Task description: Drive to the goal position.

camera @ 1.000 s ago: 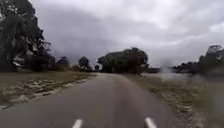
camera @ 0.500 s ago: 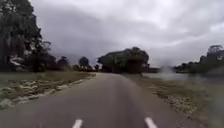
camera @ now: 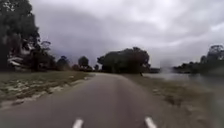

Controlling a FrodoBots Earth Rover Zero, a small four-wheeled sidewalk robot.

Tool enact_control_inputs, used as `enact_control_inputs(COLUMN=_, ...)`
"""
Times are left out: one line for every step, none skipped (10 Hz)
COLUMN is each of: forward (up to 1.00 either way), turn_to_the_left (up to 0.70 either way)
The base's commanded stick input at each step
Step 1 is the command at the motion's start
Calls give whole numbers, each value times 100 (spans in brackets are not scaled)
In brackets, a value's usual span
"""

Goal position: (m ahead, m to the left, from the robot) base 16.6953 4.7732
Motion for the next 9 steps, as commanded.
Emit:
enact_control_inputs(forward=84, turn_to_the_left=3)
enact_control_inputs(forward=84, turn_to_the_left=3)
enact_control_inputs(forward=84, turn_to_the_left=3)
enact_control_inputs(forward=84, turn_to_the_left=3)
enact_control_inputs(forward=84, turn_to_the_left=3)
enact_control_inputs(forward=84, turn_to_the_left=3)
enact_control_inputs(forward=84, turn_to_the_left=3)
enact_control_inputs(forward=84, turn_to_the_left=3)
enact_control_inputs(forward=84, turn_to_the_left=3)
